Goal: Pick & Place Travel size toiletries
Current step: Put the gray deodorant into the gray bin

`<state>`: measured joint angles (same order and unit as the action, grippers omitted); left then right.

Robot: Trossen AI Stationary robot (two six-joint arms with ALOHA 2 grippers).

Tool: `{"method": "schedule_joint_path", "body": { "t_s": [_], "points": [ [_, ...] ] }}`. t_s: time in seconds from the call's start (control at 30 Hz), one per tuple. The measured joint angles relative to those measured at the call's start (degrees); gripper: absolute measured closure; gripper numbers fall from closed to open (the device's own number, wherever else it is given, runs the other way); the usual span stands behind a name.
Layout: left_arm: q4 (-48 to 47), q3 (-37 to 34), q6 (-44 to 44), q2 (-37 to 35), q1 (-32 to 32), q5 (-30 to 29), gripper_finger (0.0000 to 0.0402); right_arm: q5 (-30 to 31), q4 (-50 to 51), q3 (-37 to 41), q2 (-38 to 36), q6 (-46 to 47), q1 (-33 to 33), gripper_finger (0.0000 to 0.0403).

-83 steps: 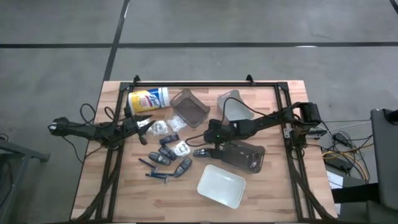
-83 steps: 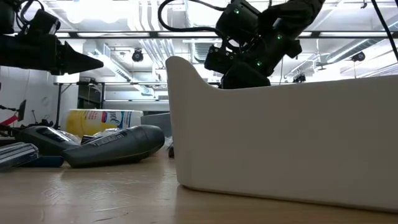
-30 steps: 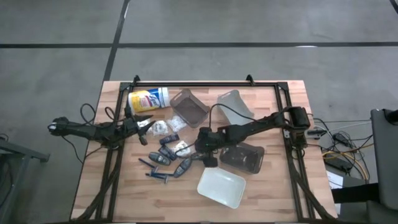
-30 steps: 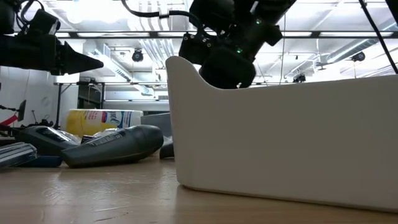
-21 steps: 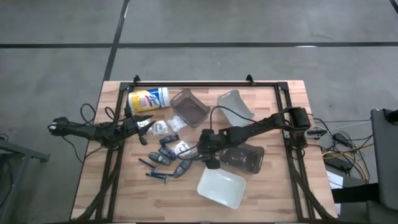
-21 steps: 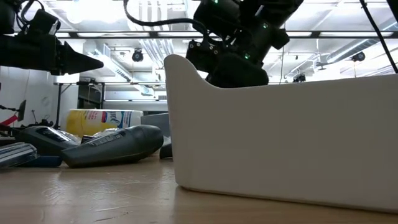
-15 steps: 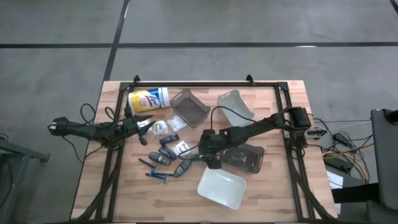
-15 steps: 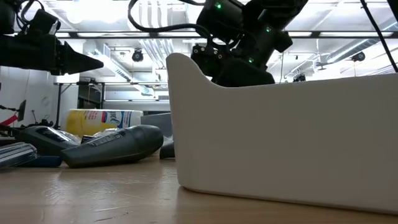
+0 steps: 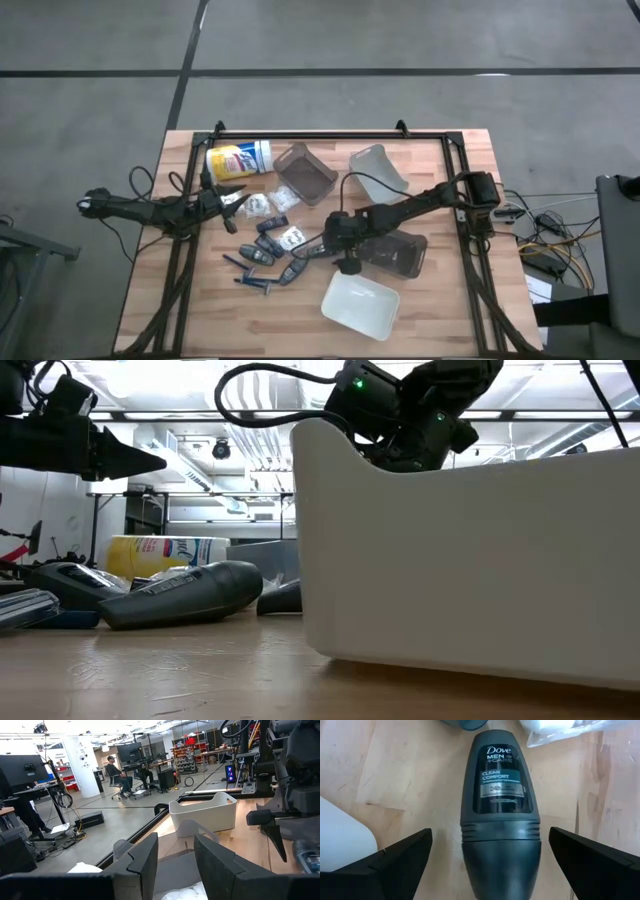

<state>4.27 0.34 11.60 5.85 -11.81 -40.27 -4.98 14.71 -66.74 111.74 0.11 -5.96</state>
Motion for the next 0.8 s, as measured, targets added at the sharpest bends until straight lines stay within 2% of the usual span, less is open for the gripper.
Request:
{"method": "schedule_joint_path", "body": {
  "t_s": [0.53, 0.7, 0.8],
  "points": [
    [0.0, 0.0, 0.0, 0.0, 0.0, -0.2, 0.0268, 0.3, 0.3, -0.2, -0.4, -1.2, 0.0, 0.0204],
    [0.0, 0.0, 0.0, 0.0, 0.0, -0.2, 0.0268, 0.8, 3.3, -0.2, -2.6, -3.5, 0.0, 0.0206],
    [0.0, 0.0, 0.0, 0.0, 0.0, -0.2, 0.0268, 0.7, 4.8, -0.2, -5.1, -4.3, 0.0, 0.0187]
  ]
}}
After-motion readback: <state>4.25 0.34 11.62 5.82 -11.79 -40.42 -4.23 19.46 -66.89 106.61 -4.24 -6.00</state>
